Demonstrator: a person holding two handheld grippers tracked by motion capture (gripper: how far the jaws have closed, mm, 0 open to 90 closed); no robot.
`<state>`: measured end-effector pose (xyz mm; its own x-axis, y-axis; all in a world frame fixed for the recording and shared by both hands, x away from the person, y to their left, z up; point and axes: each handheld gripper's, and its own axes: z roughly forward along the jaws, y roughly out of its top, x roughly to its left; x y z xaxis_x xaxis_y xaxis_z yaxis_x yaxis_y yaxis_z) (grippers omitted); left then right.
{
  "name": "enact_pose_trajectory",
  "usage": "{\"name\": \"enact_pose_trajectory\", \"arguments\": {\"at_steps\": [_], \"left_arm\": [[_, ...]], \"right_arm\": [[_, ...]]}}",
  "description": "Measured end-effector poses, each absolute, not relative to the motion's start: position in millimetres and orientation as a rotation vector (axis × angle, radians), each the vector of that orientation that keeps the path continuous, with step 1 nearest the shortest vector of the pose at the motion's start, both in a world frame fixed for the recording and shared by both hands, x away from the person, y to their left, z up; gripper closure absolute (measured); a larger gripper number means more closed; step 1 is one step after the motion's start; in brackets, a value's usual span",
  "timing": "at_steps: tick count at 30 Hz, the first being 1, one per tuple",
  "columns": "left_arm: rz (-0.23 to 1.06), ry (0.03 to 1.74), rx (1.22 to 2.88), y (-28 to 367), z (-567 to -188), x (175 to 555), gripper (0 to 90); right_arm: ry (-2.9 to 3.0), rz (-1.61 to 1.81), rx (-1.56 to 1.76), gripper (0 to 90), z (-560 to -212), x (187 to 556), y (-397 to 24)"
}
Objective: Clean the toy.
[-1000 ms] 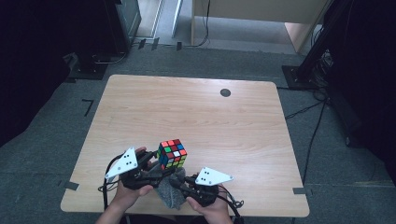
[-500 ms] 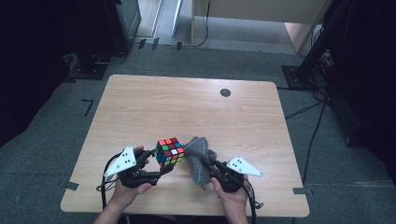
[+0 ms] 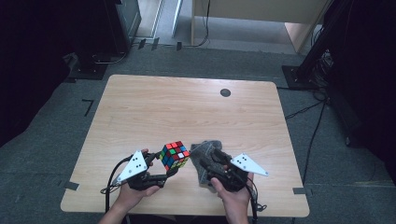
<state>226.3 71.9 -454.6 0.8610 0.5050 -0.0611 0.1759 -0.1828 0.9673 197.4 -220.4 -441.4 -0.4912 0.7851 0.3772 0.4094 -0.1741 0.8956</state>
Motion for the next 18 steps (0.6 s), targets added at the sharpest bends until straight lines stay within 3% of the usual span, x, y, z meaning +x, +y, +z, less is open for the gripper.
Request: {"name": "enact_pose_trajectory", "arguments": {"at_steps": [1,4,8,12,15,18], "left_arm": [[0.328,0.515,1.769,68,-457,224,33.7],[0.359,0.499,1.791,60,-459,220,33.7],[0.383,0.473,1.818,50,-462,214,33.7],[0.421,0.44,1.843,42,-464,208,33.7],[0.456,0.425,1.86,36,-466,204,33.7],[0.454,0.428,1.872,34,-467,205,33.5]], "right_arm": [[1.826,1.767,1.342,23.0,-432,192,-205],[1.871,1.816,1.355,16.4,-428,188,-192],[1.907,1.845,1.428,15.2,-432,189,-183],[1.917,1.83,1.478,19.9,-437,190,-181],[1.909,1.822,1.481,32.5,-439,188,-179],[1.891,1.793,1.477,33.7,-439,185,-178]]}}
